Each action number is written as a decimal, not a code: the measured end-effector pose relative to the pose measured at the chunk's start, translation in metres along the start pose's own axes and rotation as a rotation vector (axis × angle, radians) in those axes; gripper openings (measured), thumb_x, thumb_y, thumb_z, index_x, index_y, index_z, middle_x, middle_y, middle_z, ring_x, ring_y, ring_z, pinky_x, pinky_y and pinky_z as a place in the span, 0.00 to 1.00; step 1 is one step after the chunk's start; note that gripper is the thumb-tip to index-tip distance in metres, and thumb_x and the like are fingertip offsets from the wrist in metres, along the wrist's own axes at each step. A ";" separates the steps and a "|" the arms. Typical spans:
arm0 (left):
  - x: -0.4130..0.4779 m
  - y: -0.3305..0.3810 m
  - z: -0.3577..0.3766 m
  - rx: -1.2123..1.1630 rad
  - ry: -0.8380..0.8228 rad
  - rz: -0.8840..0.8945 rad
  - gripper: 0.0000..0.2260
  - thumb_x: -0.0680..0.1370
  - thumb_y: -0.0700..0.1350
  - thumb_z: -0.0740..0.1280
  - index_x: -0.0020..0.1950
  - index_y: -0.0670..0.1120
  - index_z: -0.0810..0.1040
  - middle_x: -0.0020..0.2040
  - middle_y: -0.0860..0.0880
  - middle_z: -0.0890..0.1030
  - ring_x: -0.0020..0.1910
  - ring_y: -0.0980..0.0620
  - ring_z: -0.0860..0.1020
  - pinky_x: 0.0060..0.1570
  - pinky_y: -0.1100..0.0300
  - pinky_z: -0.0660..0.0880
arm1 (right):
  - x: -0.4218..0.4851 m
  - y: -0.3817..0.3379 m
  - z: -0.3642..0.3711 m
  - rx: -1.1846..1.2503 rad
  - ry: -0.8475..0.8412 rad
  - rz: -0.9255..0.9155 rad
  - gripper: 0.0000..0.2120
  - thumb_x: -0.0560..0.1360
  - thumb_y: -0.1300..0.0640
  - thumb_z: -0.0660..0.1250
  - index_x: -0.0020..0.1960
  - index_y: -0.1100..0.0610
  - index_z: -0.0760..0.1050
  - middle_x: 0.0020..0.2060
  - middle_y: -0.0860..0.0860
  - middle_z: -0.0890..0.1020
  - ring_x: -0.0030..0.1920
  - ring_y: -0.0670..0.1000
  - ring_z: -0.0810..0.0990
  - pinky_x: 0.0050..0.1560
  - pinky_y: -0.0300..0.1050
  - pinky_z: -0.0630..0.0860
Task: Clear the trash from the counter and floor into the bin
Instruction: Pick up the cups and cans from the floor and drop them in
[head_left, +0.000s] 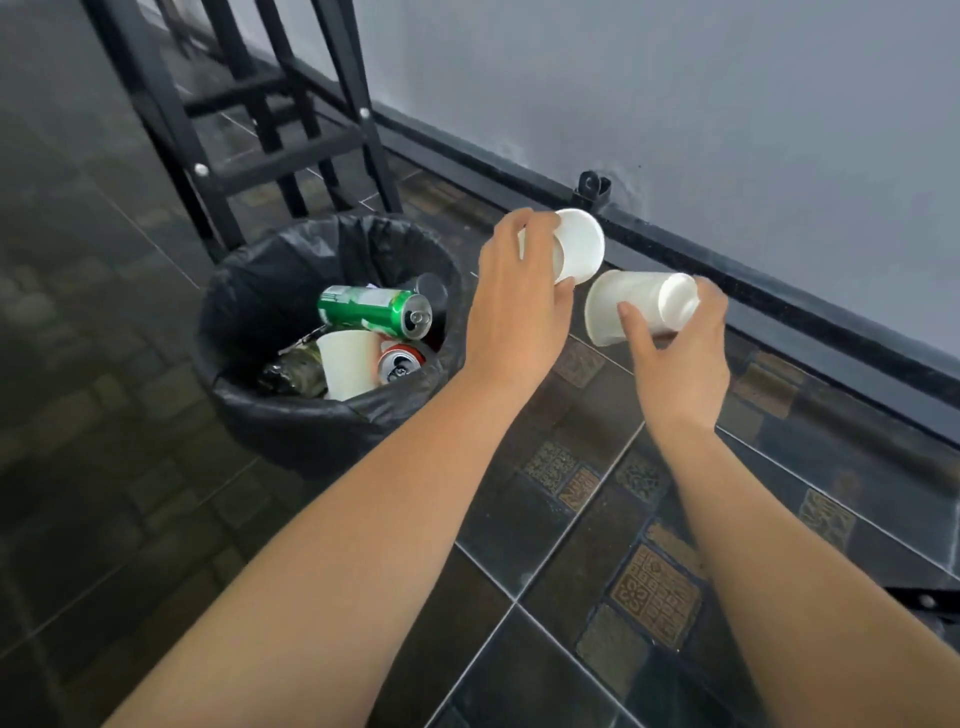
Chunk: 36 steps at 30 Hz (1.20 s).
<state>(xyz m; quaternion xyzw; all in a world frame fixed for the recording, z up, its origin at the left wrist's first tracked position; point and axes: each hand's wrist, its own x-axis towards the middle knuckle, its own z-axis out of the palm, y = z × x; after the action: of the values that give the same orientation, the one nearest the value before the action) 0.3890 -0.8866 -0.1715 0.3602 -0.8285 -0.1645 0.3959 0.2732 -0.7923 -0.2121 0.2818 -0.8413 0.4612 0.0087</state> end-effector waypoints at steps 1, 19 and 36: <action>0.002 -0.004 -0.011 0.008 0.026 -0.012 0.25 0.73 0.39 0.74 0.67 0.43 0.70 0.68 0.44 0.71 0.65 0.42 0.70 0.54 0.51 0.76 | 0.000 -0.014 0.002 0.024 0.002 -0.022 0.33 0.73 0.39 0.67 0.72 0.51 0.60 0.65 0.49 0.74 0.53 0.53 0.80 0.55 0.52 0.76; -0.037 -0.166 -0.141 0.431 -0.041 -0.424 0.23 0.79 0.40 0.66 0.73 0.50 0.67 0.76 0.45 0.60 0.74 0.44 0.58 0.58 0.43 0.73 | -0.057 -0.154 0.132 0.024 -0.471 -0.394 0.28 0.72 0.54 0.73 0.65 0.56 0.61 0.63 0.54 0.69 0.58 0.60 0.76 0.49 0.50 0.71; -0.034 -0.211 -0.146 0.307 0.045 -0.686 0.20 0.84 0.53 0.53 0.74 0.49 0.69 0.79 0.45 0.60 0.77 0.46 0.56 0.74 0.49 0.56 | -0.033 -0.120 0.141 -0.225 -0.403 -0.382 0.29 0.79 0.43 0.61 0.75 0.54 0.62 0.74 0.54 0.66 0.74 0.56 0.63 0.74 0.55 0.59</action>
<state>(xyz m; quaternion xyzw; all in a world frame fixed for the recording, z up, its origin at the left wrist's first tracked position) 0.6152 -1.0044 -0.2151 0.6756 -0.6657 -0.1534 0.2773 0.3937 -0.9375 -0.2096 0.5181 -0.8037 0.2898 -0.0405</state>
